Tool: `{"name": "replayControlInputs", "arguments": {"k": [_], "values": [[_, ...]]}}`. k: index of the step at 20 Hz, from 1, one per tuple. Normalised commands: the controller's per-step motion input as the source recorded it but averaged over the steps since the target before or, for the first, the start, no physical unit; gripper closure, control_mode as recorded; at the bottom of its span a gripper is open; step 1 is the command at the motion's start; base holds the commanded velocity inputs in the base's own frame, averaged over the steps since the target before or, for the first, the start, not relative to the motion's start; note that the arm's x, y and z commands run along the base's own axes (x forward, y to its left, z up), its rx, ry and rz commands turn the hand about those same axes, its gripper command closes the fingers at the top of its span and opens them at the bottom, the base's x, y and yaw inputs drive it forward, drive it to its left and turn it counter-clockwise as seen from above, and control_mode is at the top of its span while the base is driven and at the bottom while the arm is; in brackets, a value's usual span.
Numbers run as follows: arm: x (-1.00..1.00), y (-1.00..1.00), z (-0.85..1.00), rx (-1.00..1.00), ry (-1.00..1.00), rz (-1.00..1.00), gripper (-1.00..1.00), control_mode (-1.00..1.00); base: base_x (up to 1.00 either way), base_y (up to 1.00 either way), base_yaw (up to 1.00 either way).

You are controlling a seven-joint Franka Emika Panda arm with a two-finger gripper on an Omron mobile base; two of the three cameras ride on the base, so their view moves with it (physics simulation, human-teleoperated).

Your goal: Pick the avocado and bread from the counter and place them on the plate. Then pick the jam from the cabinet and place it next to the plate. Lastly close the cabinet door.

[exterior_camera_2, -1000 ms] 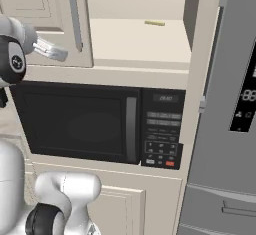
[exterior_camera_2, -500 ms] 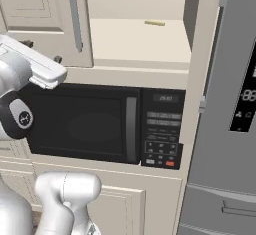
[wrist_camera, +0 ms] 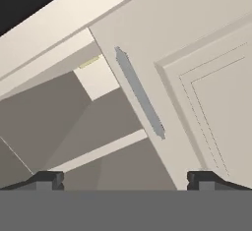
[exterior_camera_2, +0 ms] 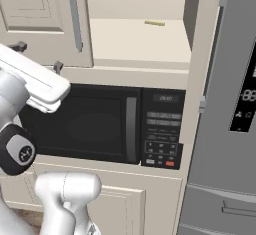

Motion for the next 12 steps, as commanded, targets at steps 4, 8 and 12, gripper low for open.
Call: {"name": "replayControlInputs", "arguments": {"k": [4, 8, 12], "values": [[-0.75, -0.50, 0.00, 0.02, -0.05, 0.00, -1.00, -1.00, 0.00, 0.00, 0.00], [-0.74, -0.33, -0.14, 0.01, -0.01, 0.02, -1.00, -1.00, 0.00, 0.00, 0.00], [-0.52, -0.10, -0.36, 0.00, 0.02, 0.06, -1.00, -1.00, 0.00, 0.00, 0.00]]}}
